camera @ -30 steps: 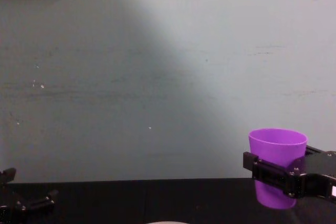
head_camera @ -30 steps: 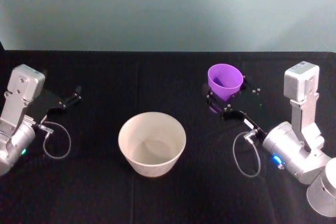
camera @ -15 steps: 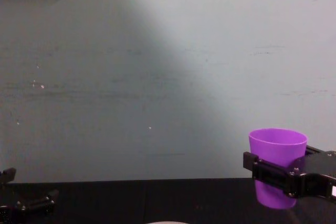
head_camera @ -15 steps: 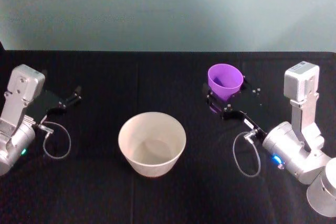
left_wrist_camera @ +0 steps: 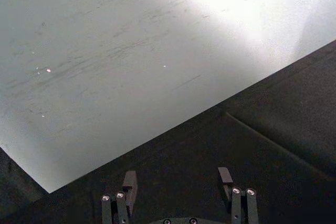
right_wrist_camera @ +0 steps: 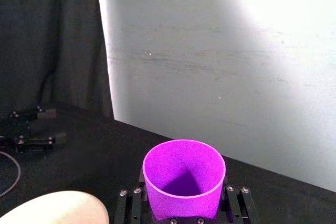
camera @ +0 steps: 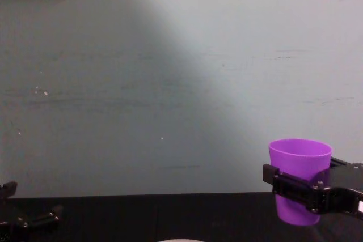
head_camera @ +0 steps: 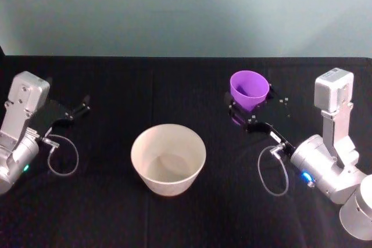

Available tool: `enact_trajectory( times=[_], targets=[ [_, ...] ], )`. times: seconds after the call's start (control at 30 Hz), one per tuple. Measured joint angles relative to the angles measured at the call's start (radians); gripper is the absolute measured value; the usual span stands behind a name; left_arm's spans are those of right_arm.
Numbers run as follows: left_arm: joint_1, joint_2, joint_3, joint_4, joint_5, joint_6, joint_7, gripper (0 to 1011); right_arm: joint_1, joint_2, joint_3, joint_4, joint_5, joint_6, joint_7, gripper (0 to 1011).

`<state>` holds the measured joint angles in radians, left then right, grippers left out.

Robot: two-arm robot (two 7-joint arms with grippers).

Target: Pick up the cup and pour the mung beans from the cup into the bowl.

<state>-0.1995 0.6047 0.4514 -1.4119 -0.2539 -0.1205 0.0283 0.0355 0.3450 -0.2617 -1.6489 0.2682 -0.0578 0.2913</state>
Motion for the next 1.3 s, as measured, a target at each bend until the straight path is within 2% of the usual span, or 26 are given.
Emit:
enact_trajectory(
  times=[1.3],
  targets=[
    [0.0, 0.0, 0.0, 0.0, 0.0, 0.0, 0.0, 1000, 0.0, 0.0, 0.0, 0.0, 0.0, 0.0, 0.0, 726]
  ],
)
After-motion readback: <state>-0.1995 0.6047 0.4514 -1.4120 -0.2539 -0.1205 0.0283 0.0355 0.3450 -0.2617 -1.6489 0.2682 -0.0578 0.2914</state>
